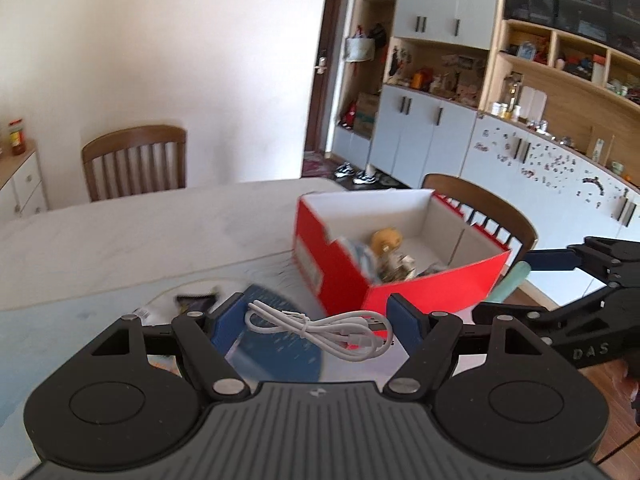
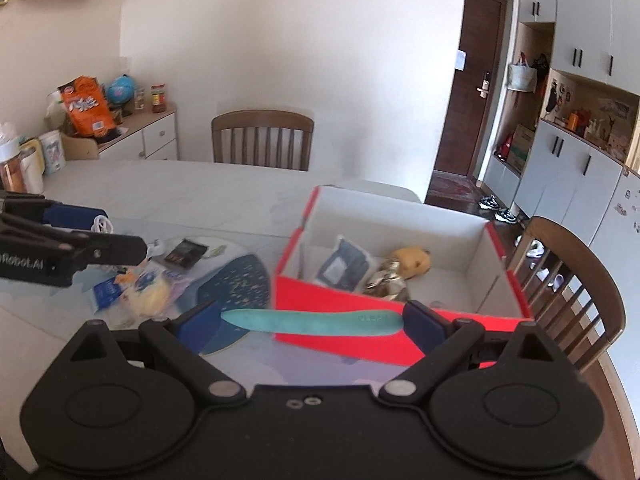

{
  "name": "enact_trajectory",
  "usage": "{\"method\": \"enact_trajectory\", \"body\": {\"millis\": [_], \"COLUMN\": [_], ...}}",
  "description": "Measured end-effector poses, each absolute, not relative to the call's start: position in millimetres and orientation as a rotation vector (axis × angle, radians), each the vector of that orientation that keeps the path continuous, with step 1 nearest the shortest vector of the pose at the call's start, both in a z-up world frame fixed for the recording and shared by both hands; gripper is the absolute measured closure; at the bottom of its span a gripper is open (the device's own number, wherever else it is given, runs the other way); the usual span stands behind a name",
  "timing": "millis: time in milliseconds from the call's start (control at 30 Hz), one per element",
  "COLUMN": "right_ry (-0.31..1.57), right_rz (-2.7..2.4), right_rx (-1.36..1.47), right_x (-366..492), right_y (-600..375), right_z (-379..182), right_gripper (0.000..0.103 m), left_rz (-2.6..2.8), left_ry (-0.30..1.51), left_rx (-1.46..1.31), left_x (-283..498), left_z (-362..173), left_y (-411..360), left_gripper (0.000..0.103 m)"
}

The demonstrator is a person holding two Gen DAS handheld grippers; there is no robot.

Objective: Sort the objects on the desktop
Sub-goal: 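Carry the teal stick and white cable over the red shoebox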

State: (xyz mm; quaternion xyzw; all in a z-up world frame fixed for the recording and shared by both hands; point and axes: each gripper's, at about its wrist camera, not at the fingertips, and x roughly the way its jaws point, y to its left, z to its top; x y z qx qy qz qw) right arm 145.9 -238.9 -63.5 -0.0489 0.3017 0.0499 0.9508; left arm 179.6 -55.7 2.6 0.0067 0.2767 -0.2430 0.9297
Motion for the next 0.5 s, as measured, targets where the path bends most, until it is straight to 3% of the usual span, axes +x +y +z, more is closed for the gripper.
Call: {"method": "enact_trajectory", "body": {"millis": [500], "right_ry": [0.583], "right_rz": [0.079], "right_rx": [-0.117], "right_x": [180.8], "right_y": [-306.6], "right_z": [-46.7], "right_gripper": [0.006], "left_rz": [-0.582], "left_ry": [0.556], "left_rx": [0.013], "left_x": [223.2], "left_z": [14.2], "left_y": [-138.8], "left_gripper": [0.027]}}
